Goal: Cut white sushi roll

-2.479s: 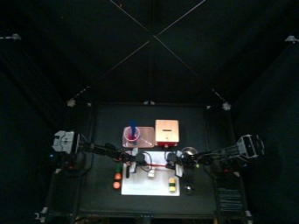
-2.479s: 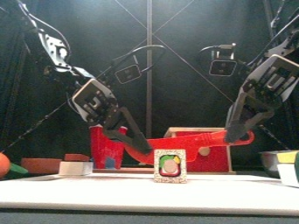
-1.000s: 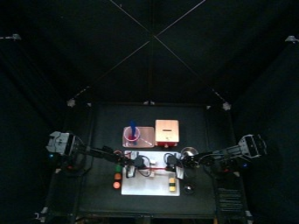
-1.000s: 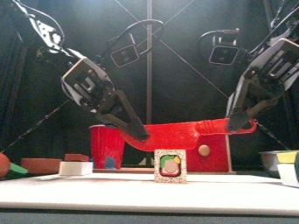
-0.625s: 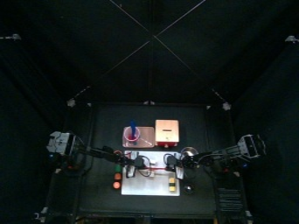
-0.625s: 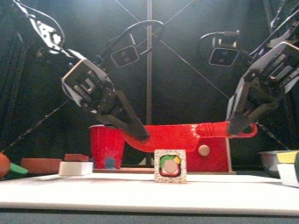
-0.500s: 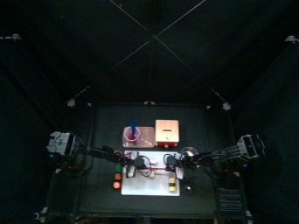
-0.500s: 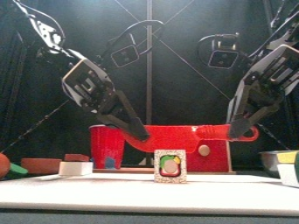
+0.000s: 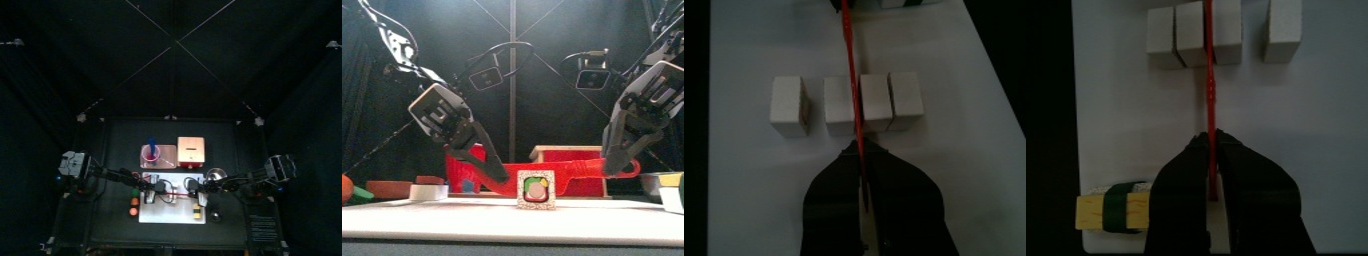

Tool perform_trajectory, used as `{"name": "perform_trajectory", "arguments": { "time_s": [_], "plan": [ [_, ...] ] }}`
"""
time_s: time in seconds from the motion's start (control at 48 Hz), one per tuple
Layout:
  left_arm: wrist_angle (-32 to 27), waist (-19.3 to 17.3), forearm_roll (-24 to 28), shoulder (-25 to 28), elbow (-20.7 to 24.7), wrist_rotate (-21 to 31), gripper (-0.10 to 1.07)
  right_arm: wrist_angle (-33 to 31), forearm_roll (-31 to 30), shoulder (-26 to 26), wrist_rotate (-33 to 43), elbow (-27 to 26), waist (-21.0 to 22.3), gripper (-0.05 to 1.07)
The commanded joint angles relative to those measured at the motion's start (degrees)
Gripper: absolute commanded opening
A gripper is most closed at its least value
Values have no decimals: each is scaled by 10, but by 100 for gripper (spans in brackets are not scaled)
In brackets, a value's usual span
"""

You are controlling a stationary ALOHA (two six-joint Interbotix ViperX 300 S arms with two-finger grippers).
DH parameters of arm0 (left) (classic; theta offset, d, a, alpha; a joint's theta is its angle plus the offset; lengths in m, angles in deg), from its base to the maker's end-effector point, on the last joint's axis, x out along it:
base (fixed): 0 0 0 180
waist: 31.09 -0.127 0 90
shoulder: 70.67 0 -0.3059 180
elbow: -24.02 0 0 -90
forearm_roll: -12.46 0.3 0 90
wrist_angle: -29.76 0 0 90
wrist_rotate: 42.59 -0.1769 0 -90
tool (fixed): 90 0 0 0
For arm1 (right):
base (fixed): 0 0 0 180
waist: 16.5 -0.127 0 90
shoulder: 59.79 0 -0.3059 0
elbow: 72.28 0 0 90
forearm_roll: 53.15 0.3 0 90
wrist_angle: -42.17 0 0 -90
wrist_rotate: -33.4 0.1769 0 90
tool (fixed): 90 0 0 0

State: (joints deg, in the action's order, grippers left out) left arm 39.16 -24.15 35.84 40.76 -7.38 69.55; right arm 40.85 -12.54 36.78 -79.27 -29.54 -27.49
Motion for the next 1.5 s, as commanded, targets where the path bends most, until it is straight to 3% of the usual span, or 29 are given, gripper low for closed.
{"name": "perform_trajectory", "arguments": {
  "time_s": [0.0,0.229,0.646,0.833,1.146,1.479],
  "plan": [
    [-16,4,-6,2,-6,-2,34,0,3,4,-1,3,-13,37],
    [-21,4,-8,-4,-4,-2,34,1,-2,20,-2,-11,-14,37],
    [-44,1,18,-73,20,-5,34,-22,-76,-67,-2,-18,4,37],
    [-38,12,25,-74,26,-6,34,-39,-100,-86,-2,-20,2,37],
    [-42,52,9,-58,30,-3,34,-45,-87,-75,-1,-25,-9,37],
    [-43,62,-18,-48,32,-4,34,-45,-82,-58,-1,-24,-14,37]
  ]
}}
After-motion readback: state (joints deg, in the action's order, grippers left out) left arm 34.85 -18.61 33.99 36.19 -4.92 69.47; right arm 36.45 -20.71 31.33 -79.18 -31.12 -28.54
